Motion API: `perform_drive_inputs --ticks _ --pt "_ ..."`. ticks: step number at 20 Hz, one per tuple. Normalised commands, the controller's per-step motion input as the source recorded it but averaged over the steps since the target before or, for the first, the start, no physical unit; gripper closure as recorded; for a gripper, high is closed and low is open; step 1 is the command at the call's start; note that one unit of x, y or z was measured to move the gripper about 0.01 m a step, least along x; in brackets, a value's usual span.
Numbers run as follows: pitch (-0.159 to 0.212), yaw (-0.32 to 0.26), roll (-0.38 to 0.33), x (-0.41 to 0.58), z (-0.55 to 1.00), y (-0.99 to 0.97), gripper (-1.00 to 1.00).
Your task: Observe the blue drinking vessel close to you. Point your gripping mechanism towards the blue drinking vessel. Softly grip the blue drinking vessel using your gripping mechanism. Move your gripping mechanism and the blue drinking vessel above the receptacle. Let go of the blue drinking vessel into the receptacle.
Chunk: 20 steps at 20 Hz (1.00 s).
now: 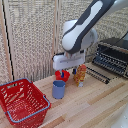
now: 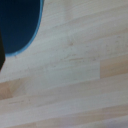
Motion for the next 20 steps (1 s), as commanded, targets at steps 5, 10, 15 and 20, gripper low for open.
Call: perform_drive_inputs --ticks 5,10,15,20 --pt "0.007 0.001 -0.051 0.002 -0.46 0.26 -1.00" --pt "0.007 0.016 -0.047 0.083 -0.24 0.18 1.00" --pt "0.000 0.000 0.000 0.088 -0.04 0.06 1.00" --pt "0.000 0.000 0.000 0.000 0.00 0.07 1.00"
